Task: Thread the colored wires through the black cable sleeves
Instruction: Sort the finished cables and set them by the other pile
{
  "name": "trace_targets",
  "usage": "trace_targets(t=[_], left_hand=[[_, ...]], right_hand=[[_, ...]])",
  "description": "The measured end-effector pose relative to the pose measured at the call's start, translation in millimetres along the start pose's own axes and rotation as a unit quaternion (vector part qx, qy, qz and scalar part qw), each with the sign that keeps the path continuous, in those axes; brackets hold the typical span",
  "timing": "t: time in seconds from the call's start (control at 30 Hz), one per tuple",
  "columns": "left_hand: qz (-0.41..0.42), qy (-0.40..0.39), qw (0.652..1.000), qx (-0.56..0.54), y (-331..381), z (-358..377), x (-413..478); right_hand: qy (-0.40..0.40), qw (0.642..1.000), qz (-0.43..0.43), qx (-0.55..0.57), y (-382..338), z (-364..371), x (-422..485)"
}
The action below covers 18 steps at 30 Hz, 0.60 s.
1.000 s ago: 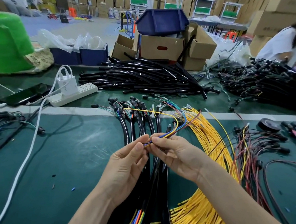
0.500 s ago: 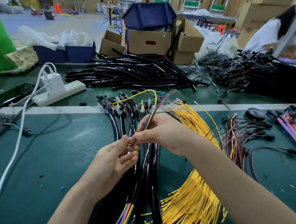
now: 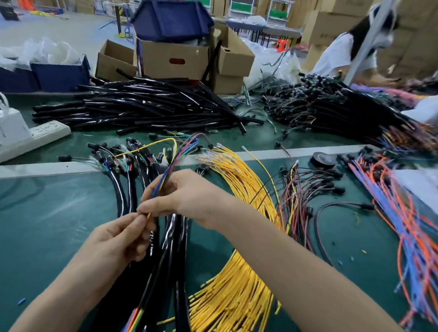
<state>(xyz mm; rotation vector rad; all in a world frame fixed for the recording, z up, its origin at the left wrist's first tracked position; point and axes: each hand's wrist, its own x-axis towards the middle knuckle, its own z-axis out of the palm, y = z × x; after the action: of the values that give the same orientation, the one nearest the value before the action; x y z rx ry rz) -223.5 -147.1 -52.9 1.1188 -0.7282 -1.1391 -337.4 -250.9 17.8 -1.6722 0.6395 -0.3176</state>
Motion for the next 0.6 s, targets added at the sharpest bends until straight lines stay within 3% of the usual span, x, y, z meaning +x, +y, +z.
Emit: trace_targets(t=[0.13, 0.17, 0.23, 0.27, 0.33, 0.4, 0.43, 0.6], left_hand=[[0.000, 0.015, 0.998, -0.060, -1, -1, 2], [0.002, 0.020, 0.997, -0.073, -1, -2, 4], [0.002, 0.025, 0.996, -0.083, -4, -4, 6], [0.001, 0.025, 0.996, -0.084, -6, -5, 7], [0.002, 0.021, 0.996, -0.087, -9, -4, 10], [0.000, 0.023, 0.996, -0.091, -11, -1, 10], [0.001, 0.027, 0.995, -0.094, -12, -1, 10], [0.001, 0.041, 0.995, -0.088, -11, 0, 9]], right_hand=[[-0.013, 0.997, 0.049, 0.058, 4, -57, -27], [0.018, 0.997, 0.054, 0.056, 6, -83, -37], [0.161, 0.985, 0.061, 0.014, 14, -141, -57], [0.257, 0.963, 0.071, -0.045, 22, -173, -66], [0.418, 0.869, 0.128, -0.232, 45, -238, -82], [0.482, 0.768, 0.212, -0.364, 72, -288, -102], [0.495, 0.742, 0.246, -0.380, 84, -304, -112], [0.487, 0.713, 0.318, -0.392, 122, -320, -119]])
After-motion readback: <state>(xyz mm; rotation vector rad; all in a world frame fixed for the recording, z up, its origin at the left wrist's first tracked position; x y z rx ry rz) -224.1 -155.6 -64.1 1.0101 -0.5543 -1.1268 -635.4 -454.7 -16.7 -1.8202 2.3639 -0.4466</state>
